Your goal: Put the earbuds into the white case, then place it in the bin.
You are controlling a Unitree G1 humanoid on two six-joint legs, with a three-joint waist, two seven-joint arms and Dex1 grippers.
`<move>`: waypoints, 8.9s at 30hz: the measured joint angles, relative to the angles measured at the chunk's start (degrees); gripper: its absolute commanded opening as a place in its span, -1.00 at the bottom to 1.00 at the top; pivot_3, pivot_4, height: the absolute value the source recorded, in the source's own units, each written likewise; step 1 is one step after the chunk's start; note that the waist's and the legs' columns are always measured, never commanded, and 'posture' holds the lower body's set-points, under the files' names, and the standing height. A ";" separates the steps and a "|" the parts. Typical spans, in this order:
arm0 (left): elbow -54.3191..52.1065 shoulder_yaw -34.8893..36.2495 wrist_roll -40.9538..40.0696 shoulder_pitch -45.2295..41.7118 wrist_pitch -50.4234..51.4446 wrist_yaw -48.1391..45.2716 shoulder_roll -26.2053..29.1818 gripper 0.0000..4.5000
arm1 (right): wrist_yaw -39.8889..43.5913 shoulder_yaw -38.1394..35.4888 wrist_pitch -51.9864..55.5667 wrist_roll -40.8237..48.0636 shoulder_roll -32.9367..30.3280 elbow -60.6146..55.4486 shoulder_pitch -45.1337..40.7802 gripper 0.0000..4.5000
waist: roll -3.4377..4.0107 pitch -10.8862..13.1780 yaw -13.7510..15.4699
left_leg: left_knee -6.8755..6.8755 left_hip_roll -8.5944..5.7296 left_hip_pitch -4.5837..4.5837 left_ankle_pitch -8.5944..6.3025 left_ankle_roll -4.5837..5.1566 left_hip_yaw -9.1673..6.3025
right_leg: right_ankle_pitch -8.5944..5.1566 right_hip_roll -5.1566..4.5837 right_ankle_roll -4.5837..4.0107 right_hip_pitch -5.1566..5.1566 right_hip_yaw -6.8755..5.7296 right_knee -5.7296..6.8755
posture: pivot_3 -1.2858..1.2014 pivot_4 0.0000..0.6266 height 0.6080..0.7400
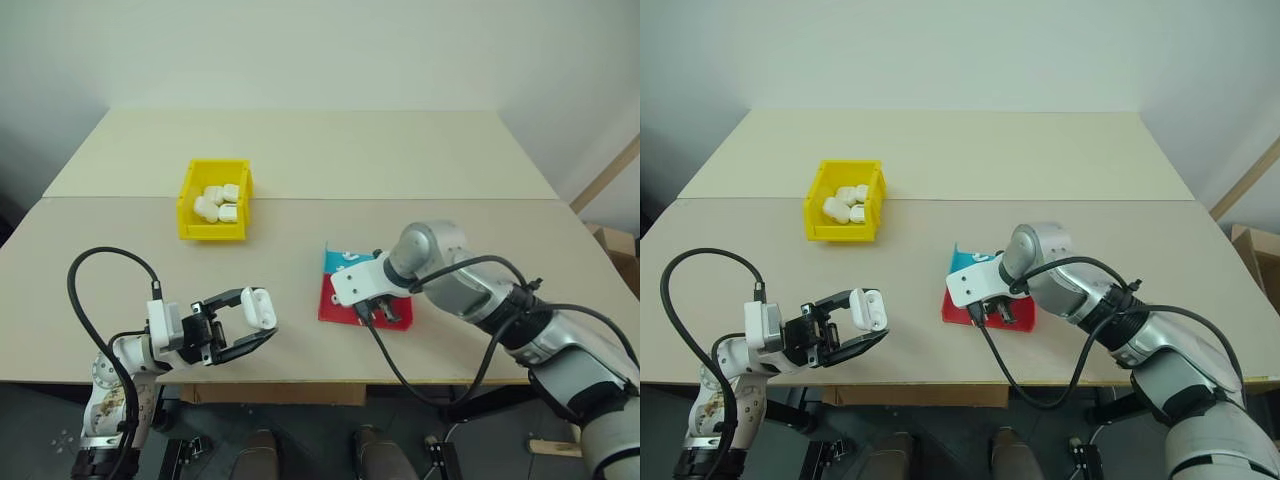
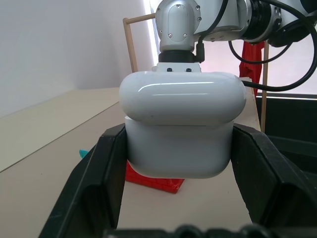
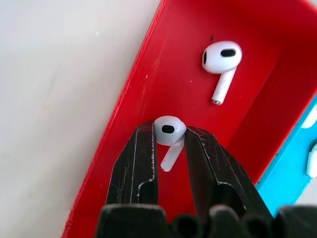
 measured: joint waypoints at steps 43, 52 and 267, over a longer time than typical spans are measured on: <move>-11.85 -8.38 -9.93 -16.10 18.83 3.03 -3.53 0.25 | -16.63 -46.79 -19.61 50.90 17.07 -24.41 26.19 -0.72 | -0.03 -0.02 -0.04 | -0.06 -0.02 0.05 0.00 0.00 -0.07 | -0.01 0.04 0.03 0.15 -0.01 -0.08 | 0.03 -0.52 1.00; -13.19 -8.35 -10.06 -15.89 19.88 2.98 -3.35 0.25 | -13.81 -44.65 -24.70 51.23 15.06 -21.46 25.28 -0.72 | -0.03 -0.02 -0.03 | -0.06 -0.01 0.06 0.00 0.00 -0.07 | -0.01 0.05 0.03 0.14 -0.01 -0.08 | 0.03 -0.52 1.00; -4.55 -4.57 2.29 1.26 0.67 1.36 4.11 0.25 | -13.56 -9.98 -22.80 -5.14 24.49 67.14 -23.28 -0.44 | 0.07 0.05 -1.55 | -0.45 0.03 -0.07 0.03 -0.03 0.21 | 0.04 0.03 -0.14 -0.47 0.22 0.11 | 0.03 -0.52 1.00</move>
